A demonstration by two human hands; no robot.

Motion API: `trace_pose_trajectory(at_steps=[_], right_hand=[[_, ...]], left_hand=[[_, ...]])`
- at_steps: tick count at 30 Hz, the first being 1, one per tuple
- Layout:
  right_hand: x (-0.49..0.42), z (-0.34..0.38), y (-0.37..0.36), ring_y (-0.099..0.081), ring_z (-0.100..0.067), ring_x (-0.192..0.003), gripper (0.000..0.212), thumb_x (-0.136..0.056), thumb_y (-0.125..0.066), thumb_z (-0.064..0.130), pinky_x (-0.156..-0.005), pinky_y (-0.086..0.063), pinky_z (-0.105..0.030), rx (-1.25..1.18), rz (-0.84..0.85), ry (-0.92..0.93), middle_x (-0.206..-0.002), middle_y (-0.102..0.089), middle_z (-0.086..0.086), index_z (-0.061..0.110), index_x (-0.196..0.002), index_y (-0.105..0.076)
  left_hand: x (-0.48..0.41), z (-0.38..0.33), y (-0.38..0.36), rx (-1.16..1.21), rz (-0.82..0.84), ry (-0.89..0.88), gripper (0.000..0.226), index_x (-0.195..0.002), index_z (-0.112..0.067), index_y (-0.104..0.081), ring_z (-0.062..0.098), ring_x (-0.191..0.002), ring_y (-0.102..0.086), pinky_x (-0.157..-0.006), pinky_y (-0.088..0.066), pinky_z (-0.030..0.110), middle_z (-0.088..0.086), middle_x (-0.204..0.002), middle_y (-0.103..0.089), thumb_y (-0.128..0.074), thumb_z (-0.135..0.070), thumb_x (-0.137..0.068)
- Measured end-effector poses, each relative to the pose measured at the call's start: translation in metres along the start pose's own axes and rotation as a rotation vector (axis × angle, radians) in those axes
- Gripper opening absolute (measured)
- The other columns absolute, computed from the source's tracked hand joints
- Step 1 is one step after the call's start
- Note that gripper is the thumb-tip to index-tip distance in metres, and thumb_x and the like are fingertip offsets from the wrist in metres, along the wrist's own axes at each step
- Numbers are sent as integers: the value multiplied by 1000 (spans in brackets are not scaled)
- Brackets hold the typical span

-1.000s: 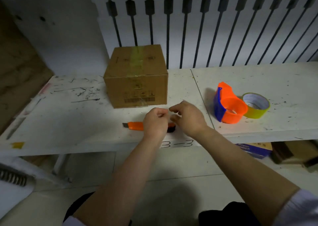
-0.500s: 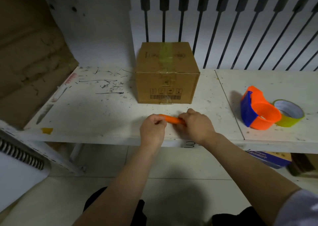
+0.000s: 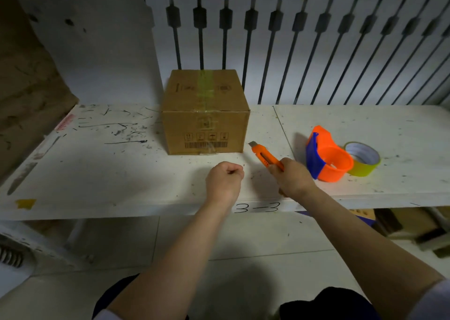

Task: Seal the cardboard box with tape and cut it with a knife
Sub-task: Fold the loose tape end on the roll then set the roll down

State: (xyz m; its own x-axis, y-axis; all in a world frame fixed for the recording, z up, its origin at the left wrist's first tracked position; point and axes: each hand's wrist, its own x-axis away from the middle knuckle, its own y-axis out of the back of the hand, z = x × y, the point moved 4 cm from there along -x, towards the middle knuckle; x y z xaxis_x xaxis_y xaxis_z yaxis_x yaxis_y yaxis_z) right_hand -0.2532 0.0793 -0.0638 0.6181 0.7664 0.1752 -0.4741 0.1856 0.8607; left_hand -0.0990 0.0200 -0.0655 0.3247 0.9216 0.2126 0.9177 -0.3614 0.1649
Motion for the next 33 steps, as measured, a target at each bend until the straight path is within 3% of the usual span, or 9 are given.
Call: trace_pose_trajectory(at_steps=[3,7,12,15,18,24,28,30,33], right_hand=[[-3,-10,5,-65,-35,-82,32,-94,-41,32,-79,-56,-47,-130,-1,-60,-90,-62,-17,3,-101,-52],[-7,-21,6,-54,-22,-54,25,-94,-37,21,-48,-50,-32,-365,4,-146,-83,-54,-15,1,-103,-50],[-7,-27,3,-49,-20,-52,19,-92,-37,14,-48,-46,-30,-549,46,-187,-75,-50,-10,2,-104,-46],[-12,-31,3,-51,-24,-60,16,-89,-39,11,-57,-49,-38,-475,16,-166,-74,-50,-10,3,-102,-45],[-19,-35,3,-53,-30,-75,19,-89,-41,11,-75,-52,-47,-389,-24,-176,-86,-53,-16,2,-105,-45],[-31,-31,1,-52,-36,-93,40,-91,-42,8,-73,-40,-36,-102,-96,-96,-118,-50,-23,2,-129,-32],[-41,-23,-3,-35,-20,-61,56,-91,-37,6,-63,-35,-31,34,-153,-35,-125,-37,-27,12,-143,-16],[-47,-22,-4,-49,-32,-79,57,-90,-33,6,-73,-44,-40,62,-187,-70,-126,-31,-27,21,-143,-16],[-53,-22,-5,-44,-39,-108,62,-91,-30,7,-86,-44,-46,147,-176,-90,-130,-26,-22,33,-144,-12]], left_hand=[[-1,-4,-14,-31,38,-10,14,-75,-19,-62,11,-74,-54,-72,-44,26,-7,-73,-59,-55,-11,-85],[-6,-6,-28,-49,59,-12,15,-72,-21,-61,14,-76,-55,-72,-43,26,-9,-69,-57,-56,-12,-84],[-11,-3,-38,-54,80,-13,22,-66,-26,-59,16,-77,-57,-73,-46,27,-8,-70,-59,-56,-12,-83],[-13,-3,-43,-58,90,-4,18,-69,-24,-59,14,-75,-55,-71,-44,27,-8,-70,-58,-56,-12,-83],[-15,-4,-47,-58,95,-6,19,-69,-24,-59,13,-75,-55,-69,-43,26,-8,-70,-57,-55,-12,-83],[-21,-4,-58,-65,96,-8,23,-64,-24,-58,13,-72,-55,-65,-43,22,-8,-68,-58,-54,-11,-82],[-27,-5,-64,-90,88,-15,10,-78,-17,-64,13,-71,-55,-60,-40,19,0,-79,-63,-56,-13,-83],[-31,-5,-66,-109,79,-24,10,-82,-15,-66,14,-77,-56,-67,-41,22,5,-87,-68,-56,-14,-83],[-37,-6,-68,-131,71,-36,12,-79,-16,-66,16,-78,-57,-70,-42,23,7,-92,-71,-55,-14,-83]])
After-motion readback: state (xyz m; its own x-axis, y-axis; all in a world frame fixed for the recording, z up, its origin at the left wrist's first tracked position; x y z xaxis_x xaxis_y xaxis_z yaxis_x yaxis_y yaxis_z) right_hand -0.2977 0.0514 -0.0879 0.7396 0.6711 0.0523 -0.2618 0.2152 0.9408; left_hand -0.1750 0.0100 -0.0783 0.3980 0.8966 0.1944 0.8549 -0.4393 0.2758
